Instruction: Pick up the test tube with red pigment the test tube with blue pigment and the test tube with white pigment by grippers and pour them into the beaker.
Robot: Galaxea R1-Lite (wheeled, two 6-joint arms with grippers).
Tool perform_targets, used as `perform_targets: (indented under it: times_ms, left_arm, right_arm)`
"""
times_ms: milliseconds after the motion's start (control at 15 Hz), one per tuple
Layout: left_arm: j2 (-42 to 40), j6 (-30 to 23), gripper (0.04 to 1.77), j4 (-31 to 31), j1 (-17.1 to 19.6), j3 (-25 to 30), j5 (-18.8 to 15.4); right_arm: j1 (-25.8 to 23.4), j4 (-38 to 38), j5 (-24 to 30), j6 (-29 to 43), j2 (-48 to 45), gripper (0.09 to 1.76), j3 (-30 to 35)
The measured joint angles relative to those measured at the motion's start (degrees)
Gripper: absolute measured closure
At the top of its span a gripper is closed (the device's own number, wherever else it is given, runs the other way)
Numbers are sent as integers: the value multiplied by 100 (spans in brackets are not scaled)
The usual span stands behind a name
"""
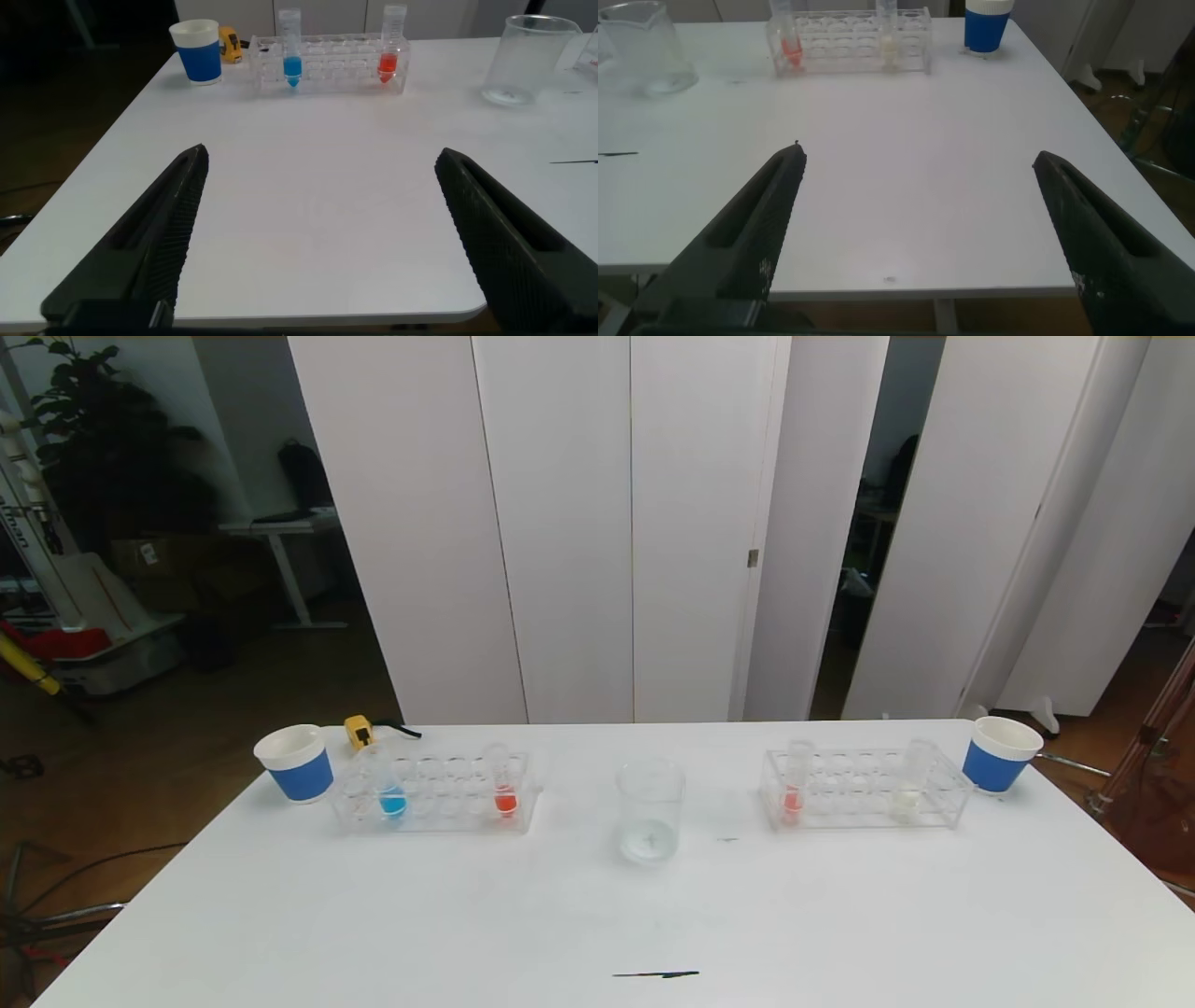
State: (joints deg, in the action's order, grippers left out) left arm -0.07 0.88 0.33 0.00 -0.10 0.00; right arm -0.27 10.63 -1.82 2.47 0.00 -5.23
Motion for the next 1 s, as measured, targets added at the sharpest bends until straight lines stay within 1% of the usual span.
perform_targets:
  times_ms: [133,267,467,667,867,1000]
  left_arm:
    - [0,0,8,0,0,0,0]
    - [2,0,8,0,0,0,0]
    - [0,0,8,0,0,0,0]
    - [0,0,8,0,0,0,0]
    - [0,0,8,2,0,0,0]
    - [0,0,8,0,0,0,0]
  right_arm:
    - [0,17,6,-63,33,10,-221]
    - [0,6,13,-100,217,10,-584]
    - [-9,-63,0,-116,864,10,-1419]
    - [71,-162,-9,-99,1835,10,-2500]
    - [117,-499,4,-79,2979,10,-3443]
    - [145,-686,17,-77,3757,10,-3953]
